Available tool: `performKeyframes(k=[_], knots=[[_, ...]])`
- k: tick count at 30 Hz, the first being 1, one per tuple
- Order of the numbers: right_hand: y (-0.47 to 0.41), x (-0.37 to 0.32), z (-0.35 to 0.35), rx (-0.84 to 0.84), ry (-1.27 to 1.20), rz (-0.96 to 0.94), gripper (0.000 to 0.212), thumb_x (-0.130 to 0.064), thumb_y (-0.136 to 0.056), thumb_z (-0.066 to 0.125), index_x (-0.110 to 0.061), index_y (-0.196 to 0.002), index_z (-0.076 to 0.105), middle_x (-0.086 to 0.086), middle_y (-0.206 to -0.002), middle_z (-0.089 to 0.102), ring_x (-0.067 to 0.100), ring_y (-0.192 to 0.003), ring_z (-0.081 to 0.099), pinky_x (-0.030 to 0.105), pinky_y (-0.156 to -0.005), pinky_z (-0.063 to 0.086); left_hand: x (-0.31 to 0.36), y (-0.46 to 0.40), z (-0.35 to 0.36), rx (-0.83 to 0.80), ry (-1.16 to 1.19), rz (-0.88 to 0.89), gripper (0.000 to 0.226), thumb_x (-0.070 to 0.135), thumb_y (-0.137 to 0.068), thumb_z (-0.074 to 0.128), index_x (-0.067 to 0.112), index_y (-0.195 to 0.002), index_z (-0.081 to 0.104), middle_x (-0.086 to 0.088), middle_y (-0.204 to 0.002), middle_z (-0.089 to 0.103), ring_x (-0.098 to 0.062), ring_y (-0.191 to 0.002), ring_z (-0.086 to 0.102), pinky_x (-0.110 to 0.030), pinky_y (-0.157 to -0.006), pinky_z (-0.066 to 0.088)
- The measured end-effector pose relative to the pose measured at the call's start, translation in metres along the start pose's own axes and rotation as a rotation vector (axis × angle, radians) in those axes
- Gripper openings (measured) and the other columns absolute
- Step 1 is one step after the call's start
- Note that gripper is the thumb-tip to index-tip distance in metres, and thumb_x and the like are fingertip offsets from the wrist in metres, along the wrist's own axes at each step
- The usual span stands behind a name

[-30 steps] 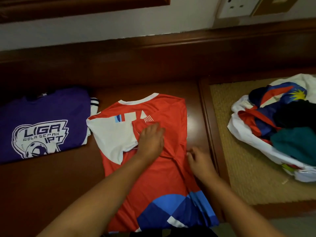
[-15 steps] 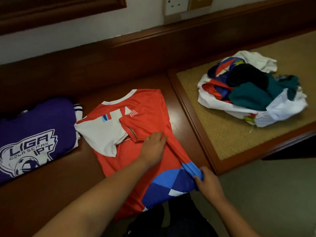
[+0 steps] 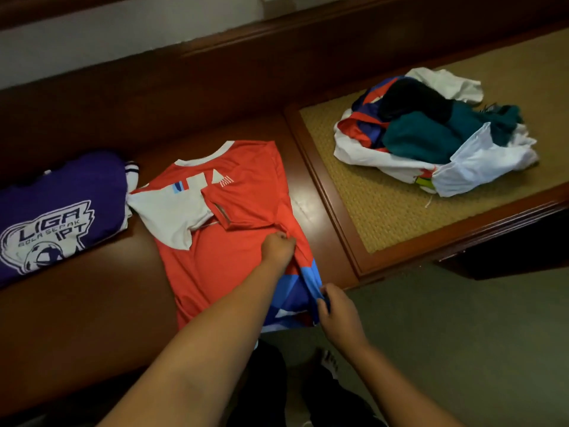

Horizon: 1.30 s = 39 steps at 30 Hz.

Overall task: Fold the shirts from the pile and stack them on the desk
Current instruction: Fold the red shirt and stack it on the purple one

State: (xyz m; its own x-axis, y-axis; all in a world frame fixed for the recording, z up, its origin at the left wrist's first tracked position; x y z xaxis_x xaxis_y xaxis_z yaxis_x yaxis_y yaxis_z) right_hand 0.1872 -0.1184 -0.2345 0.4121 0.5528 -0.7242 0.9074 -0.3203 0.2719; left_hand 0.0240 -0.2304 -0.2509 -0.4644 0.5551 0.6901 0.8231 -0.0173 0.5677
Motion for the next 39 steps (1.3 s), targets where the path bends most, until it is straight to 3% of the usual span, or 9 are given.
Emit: performKeyframes(k=[7,14,20,23,26,29,31,35,39], knots=[[0.019,0.016,0.028,-0.015,-0.124,0.052,0.018,-0.003,-0.08,0.062,-0.017,-0.082,0.049,-0.005,-0.069,0.049,0.014,-0.065,0.047,0.027,-0.065,0.035,-0.011,0.003,0.008,-0.062,0.573,-0.118,0.027,0.006,-0.098,0.046,0.018,-0.074,0.053,0.003,-0.062,0.055,-0.01,-0.06,0.05,-0.018,-0.05,0.043],[0.083,0.004,0.075,-0.45,0.101,-0.211,0.052,-0.013,-0.09,0.045,-0.02,-0.142,0.044,-0.002,-0.142,0.047,0.015,-0.124,0.05,0.025,-0.103,0.039,-0.006,0.013,-0.009,-0.084,0.477,-0.075,0.024,0.007,-0.101,0.038,0.008,-0.104,0.061,-0.002,-0.079,0.062,-0.017,-0.072,0.058,-0.022,-0.058,0.048],[0.065,0.05,0.037,-0.134,-0.072,0.123,0.03,0.004,-0.086,0.055,-0.007,-0.111,0.067,0.007,-0.106,0.07,0.019,-0.098,0.065,0.02,-0.085,0.043,-0.047,0.084,-0.038,0.224,0.054,0.127,0.016,0.009,-0.094,0.052,0.001,-0.102,0.064,-0.013,-0.094,0.065,-0.018,-0.085,0.056,-0.033,-0.078,0.043],[0.045,0.061,0.026,-0.047,-0.217,0.288,0.02,0.001,-0.09,0.057,-0.007,-0.106,0.066,0.007,-0.097,0.068,0.023,-0.091,0.064,0.026,-0.081,0.048,-0.13,0.131,-0.003,0.057,0.156,-0.097,0.012,0.006,-0.093,0.053,0.007,-0.086,0.063,-0.012,-0.082,0.063,-0.023,-0.081,0.055,-0.03,-0.068,0.038],[0.031,0.073,0.029,-0.031,-0.355,0.489,0.024,-0.004,-0.093,0.055,-0.003,-0.116,0.061,0.012,-0.1,0.065,0.026,-0.086,0.061,0.031,-0.073,0.049,-0.174,0.153,0.026,-0.052,0.359,-0.321,0.021,0.003,-0.092,0.055,0.01,-0.112,0.056,-0.011,-0.099,0.062,-0.021,-0.092,0.053,-0.026,-0.078,0.04],[0.021,0.076,0.044,-0.1,-0.365,0.54,0.03,-0.009,-0.093,0.056,-0.006,-0.124,0.057,0.013,-0.114,0.063,0.022,-0.097,0.056,0.035,-0.084,0.048,-0.169,0.143,0.03,-0.039,0.441,-0.275,0.053,0.004,-0.091,0.06,0.006,-0.14,0.039,-0.007,-0.127,0.051,-0.021,-0.116,0.05,-0.023,-0.09,0.037],[0.017,0.073,0.054,-0.138,-0.402,0.545,0.031,-0.009,-0.093,0.055,-0.009,-0.124,0.056,0.009,-0.12,0.061,0.02,-0.103,0.056,0.034,-0.089,0.046,-0.163,0.135,0.033,-0.037,0.475,-0.254,0.053,0.004,-0.09,0.06,0.006,-0.139,0.04,-0.005,-0.131,0.05,-0.02,-0.114,0.052,-0.016,-0.081,0.043],[0.013,0.059,0.064,-0.171,-0.531,0.538,0.023,-0.001,-0.092,0.052,-0.016,-0.109,0.057,-0.001,-0.097,0.062,0.008,-0.083,0.053,0.024,-0.065,0.04,-0.156,0.124,0.039,-0.052,0.456,-0.244,0.029,0.004,-0.093,0.056,0.002,-0.122,0.055,-0.01,-0.108,0.061,-0.007,-0.075,0.055,-0.006,-0.049,0.042],[0.01,0.061,0.062,-0.146,-0.507,0.483,0.018,-0.003,-0.09,0.058,-0.011,-0.105,0.063,0.005,-0.098,0.066,0.017,-0.09,0.06,0.028,-0.076,0.044,-0.158,0.123,0.03,0.012,0.368,-0.172,0.014,0.008,-0.094,0.052,0.006,-0.104,0.063,-0.013,-0.103,0.066,-0.024,-0.092,0.062,-0.031,-0.08,0.05]])
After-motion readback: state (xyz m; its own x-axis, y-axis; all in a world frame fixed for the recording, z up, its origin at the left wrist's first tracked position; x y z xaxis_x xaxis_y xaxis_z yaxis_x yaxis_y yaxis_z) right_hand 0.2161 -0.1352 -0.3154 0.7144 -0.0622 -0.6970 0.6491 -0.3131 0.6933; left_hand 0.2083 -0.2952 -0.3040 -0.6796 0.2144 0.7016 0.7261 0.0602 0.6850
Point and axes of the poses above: each hand's wrist, its own y-axis away from the middle knuckle, its own z-axis out of the palm, x = y × z, the point moved 8 cm from there along -y, towards the middle knuckle
